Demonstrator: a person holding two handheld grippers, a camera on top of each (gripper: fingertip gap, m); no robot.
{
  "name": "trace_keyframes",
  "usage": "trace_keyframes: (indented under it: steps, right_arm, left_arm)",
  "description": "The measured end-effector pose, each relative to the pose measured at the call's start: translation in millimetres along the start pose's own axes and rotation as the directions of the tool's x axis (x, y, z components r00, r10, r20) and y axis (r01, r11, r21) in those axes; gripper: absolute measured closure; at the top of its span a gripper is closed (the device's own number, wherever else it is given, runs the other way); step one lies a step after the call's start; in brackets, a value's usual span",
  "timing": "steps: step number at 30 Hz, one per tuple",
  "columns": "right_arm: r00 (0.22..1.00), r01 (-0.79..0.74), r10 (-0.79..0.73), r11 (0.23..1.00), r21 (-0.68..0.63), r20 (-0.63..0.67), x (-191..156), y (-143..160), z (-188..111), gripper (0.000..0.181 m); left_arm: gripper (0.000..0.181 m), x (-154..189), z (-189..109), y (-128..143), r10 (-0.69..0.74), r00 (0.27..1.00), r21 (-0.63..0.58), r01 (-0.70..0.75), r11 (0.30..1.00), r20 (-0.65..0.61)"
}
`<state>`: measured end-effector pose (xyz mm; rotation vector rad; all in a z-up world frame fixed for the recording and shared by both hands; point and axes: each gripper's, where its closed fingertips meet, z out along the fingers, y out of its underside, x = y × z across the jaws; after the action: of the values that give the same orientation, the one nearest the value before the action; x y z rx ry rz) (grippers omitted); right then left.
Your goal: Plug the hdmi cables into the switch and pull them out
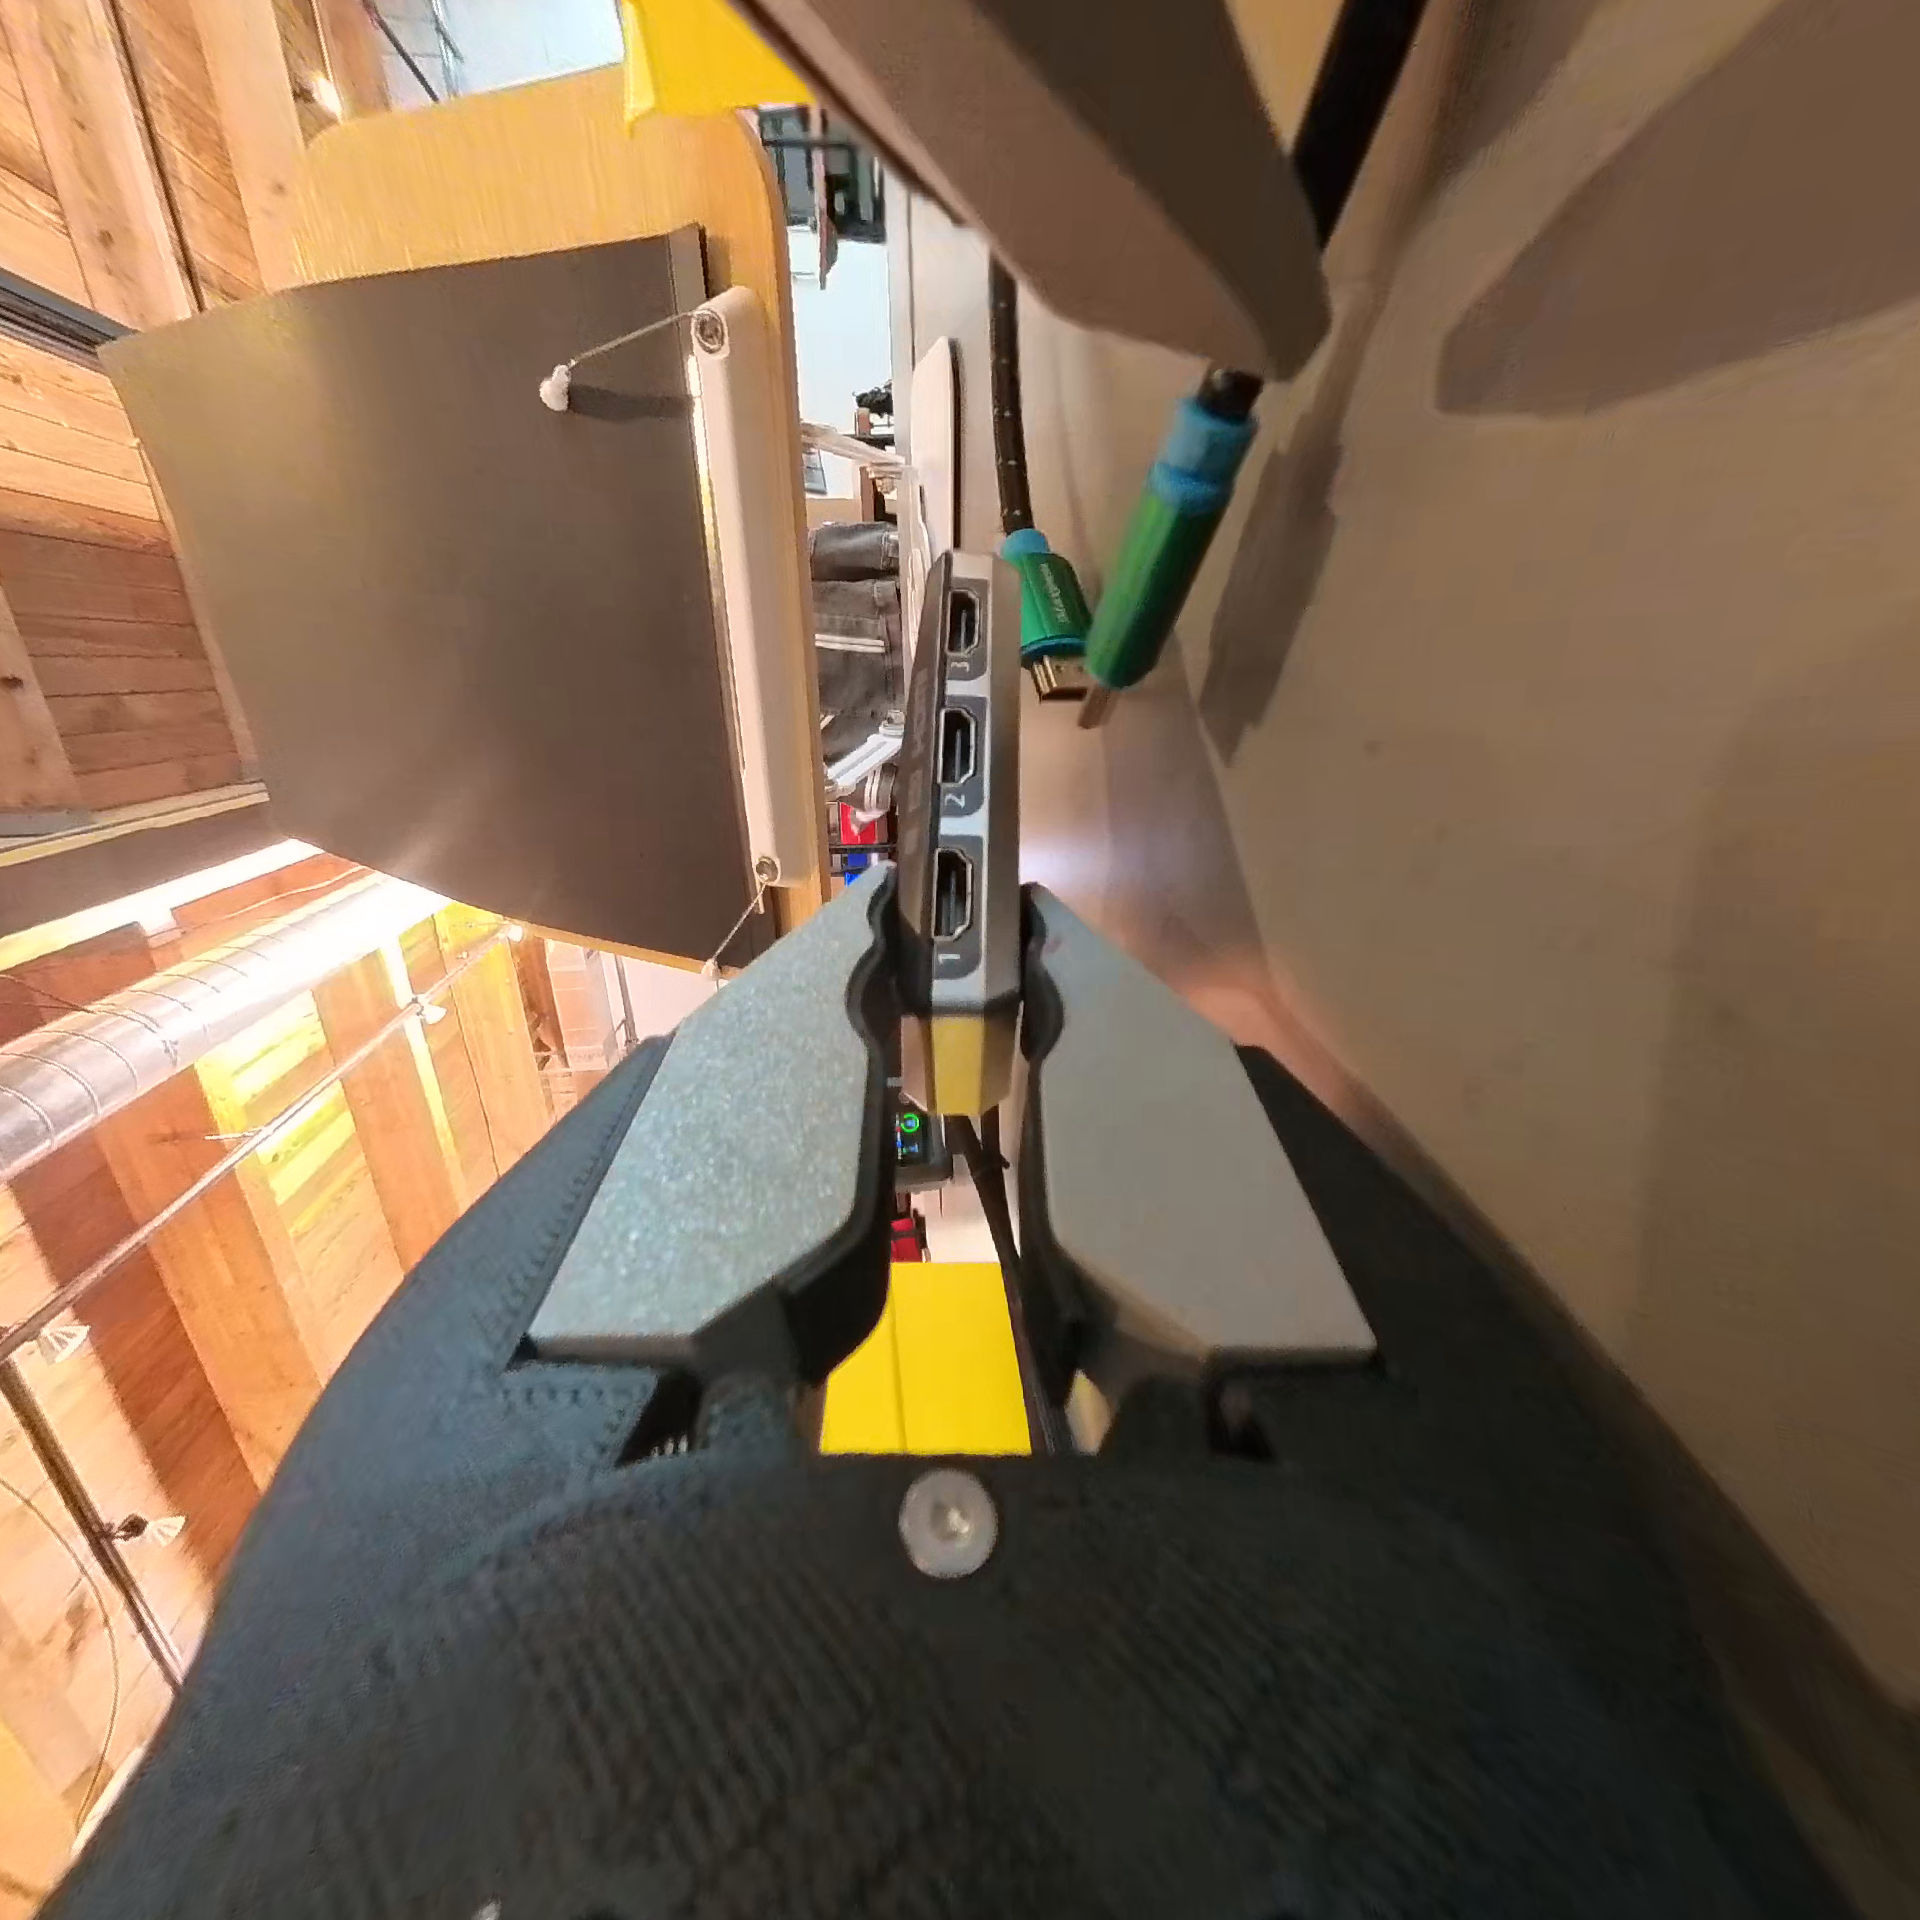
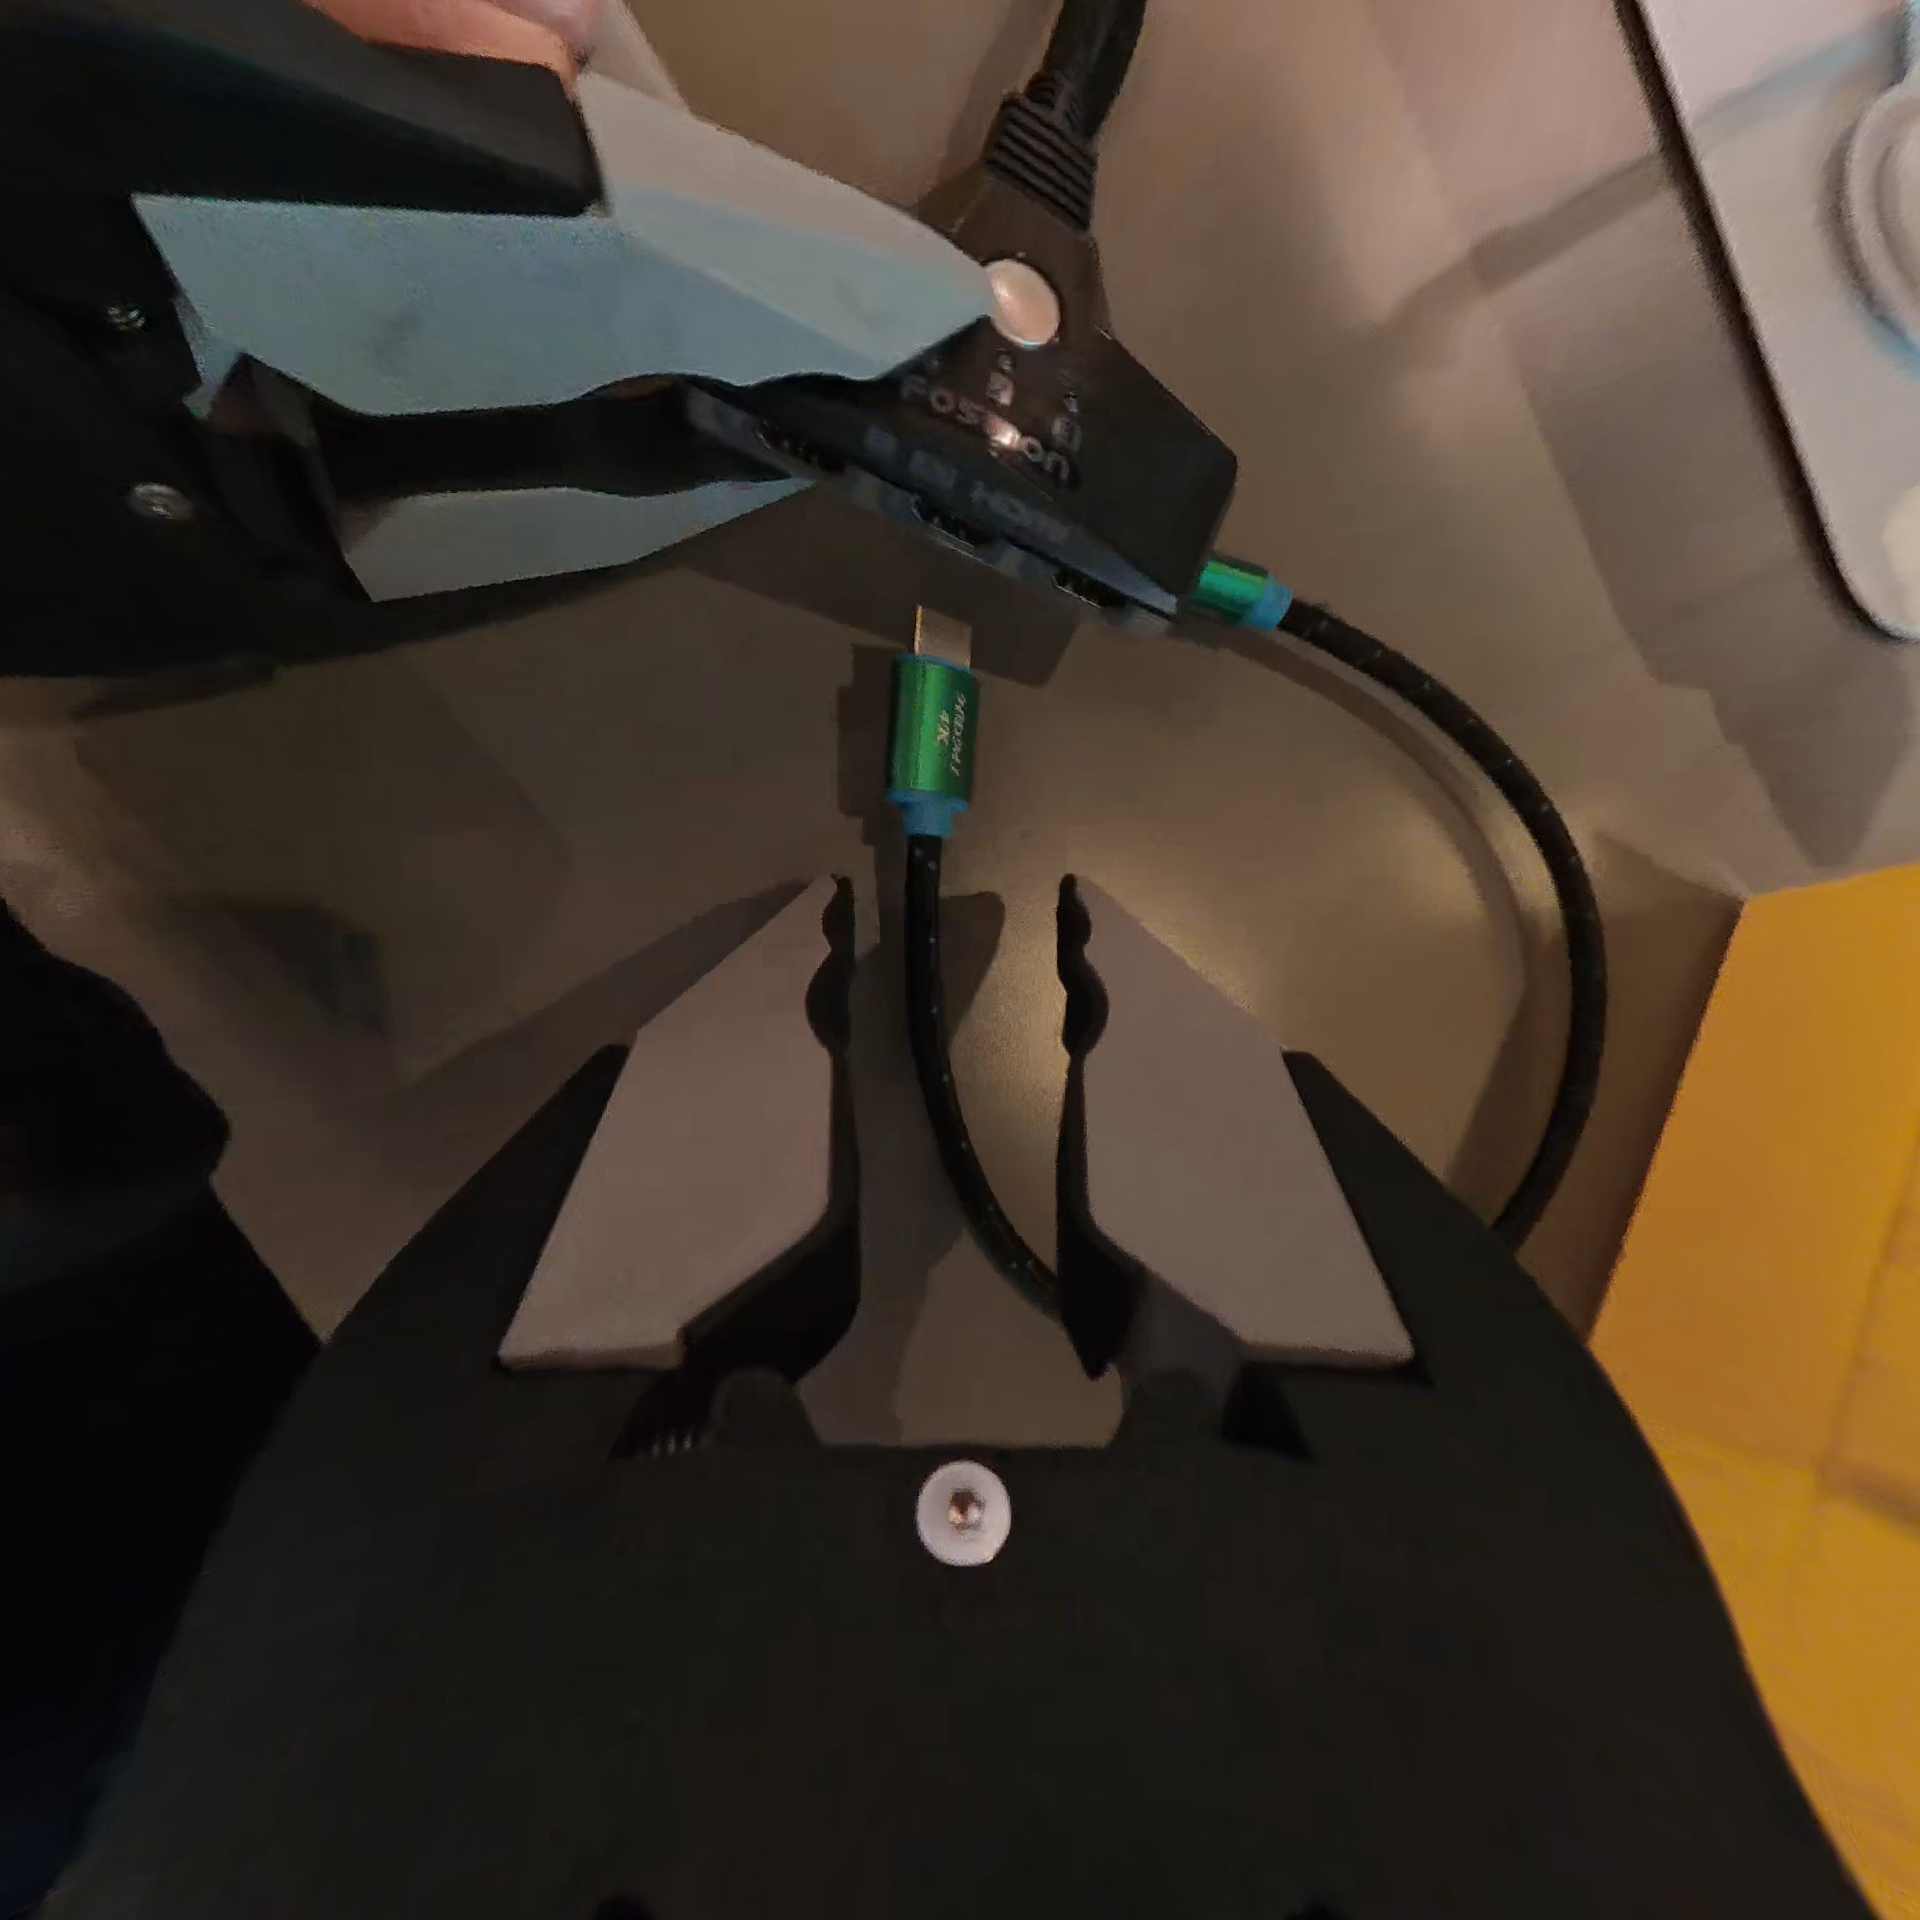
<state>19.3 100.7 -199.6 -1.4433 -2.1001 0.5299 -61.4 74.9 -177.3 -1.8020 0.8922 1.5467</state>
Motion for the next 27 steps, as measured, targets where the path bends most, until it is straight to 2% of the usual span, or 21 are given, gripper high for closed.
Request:
trace_keyframes:
  steps: [3,6,9,13,17,20,24,25,27]
  right_arm:
    - [0.969,-0.182,0.168,0.981,0.062,0.183,0,-3,-10,0.148]
    - [0.883,-0.352,0.305,0.933,0.075,0.356,-1,-7,-15,0.156]
    - [0.848,-0.411,0.367,0.911,0.040,0.382,1,-3,-6,0.156]
    - [0.863,-0.397,0.368,0.918,0.012,0.346,1,1,9,0.155]
    - [0.804,-0.442,0.385,0.897,0.022,0.453,-14,-5,13,0.173]
    - [0.768,-0.498,0.413,0.866,0.051,0.490,-15,-10,16,0.173]
    - [0.809,-0.482,0.390,0.868,0.117,0.441,-10,-16,10,0.174]
    - [0.839,-0.459,0.377,0.878,0.136,0.393,-6,-17,8,0.174]
    - [0.932,-0.340,0.309,0.928,0.156,0.191,6,-11,3,0.174]
  left_arm:
    - [0.163,0,0,1,-0.011,1.000,0.002,0.011,1.000,-0.004]
    - [0.164,0,0,1,-0.011,1.000,0.004,0.011,1.000,-0.004]
    - [0.163,0,-1,-1,-0.013,1.000,0.015,0.013,1.000,-0.005]
    - [0.163,1,-1,1,-0.025,1.000,0.016,0.025,1.000,-0.010]
    - [0.163,1,-1,1,-0.024,1.000,0.014,0.025,1.000,-0.010]
    - [0.163,1,-1,0,-0.020,1.000,0.017,0.020,1.000,-0.009]
    - [0.163,1,-1,0,-0.022,1.000,0.021,0.022,1.000,-0.010]
    - [0.163,0,-1,0,-0.024,1.000,0.020,0.025,1.000,-0.010]
    - [0.163,1,-1,1,-0.027,1.000,0.016,0.028,0.999,-0.014]
